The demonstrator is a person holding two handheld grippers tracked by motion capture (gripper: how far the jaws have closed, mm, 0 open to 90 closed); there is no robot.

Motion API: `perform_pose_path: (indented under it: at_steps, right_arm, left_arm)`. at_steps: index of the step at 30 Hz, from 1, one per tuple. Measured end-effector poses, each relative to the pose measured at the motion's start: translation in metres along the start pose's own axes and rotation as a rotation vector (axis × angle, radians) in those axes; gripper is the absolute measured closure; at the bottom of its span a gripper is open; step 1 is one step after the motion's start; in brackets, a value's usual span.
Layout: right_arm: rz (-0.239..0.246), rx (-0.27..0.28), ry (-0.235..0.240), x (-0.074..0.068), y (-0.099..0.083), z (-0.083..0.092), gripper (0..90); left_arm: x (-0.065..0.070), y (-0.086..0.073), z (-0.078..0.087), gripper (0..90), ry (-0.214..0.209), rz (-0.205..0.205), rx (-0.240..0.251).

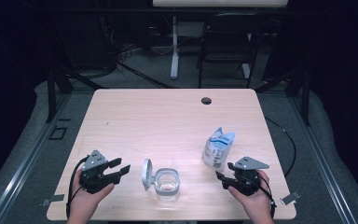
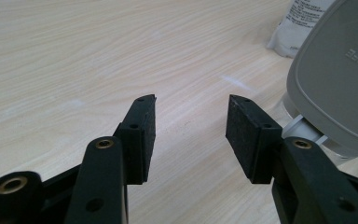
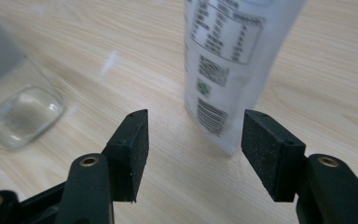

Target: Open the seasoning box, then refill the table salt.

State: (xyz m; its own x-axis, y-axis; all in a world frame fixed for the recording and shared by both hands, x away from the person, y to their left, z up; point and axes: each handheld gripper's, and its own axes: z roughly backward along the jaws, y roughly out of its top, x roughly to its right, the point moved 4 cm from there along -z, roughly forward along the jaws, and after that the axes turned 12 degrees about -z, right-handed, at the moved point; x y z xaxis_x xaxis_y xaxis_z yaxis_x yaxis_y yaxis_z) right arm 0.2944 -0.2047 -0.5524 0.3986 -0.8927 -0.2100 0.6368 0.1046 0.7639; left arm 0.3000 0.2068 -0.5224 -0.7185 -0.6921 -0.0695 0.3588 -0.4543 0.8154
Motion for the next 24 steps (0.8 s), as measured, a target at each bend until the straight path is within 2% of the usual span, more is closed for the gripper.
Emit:
perform_pose_path:
  at_steps: [2, 9, 18, 24]
  right_arm:
    - [-0.003, -0.002, -0.021, 0.004, -0.002, -0.001, 41.5]
    - [-0.021, -0.013, -0.038, 0.014, -0.006, -0.002, 41.4]
    - [-0.033, -0.007, -0.032, 0.018, -0.008, -0.002, 41.4]
    - [-0.033, -0.034, -0.025, 0.018, -0.01, -0.007, 41.1]
  left_arm:
    - [-0.001, 0.0, 0.001, 52.0, 0.002, 0.006, 0.005]
    - [-0.003, 0.0, -0.001, 51.6, 0.003, 0.013, 0.001]
    - [-0.005, 0.0, -0.001, 51.4, 0.005, 0.02, 0.004]
    - [-0.007, -0.002, 0.0, 51.4, 0.011, 0.025, 0.003]
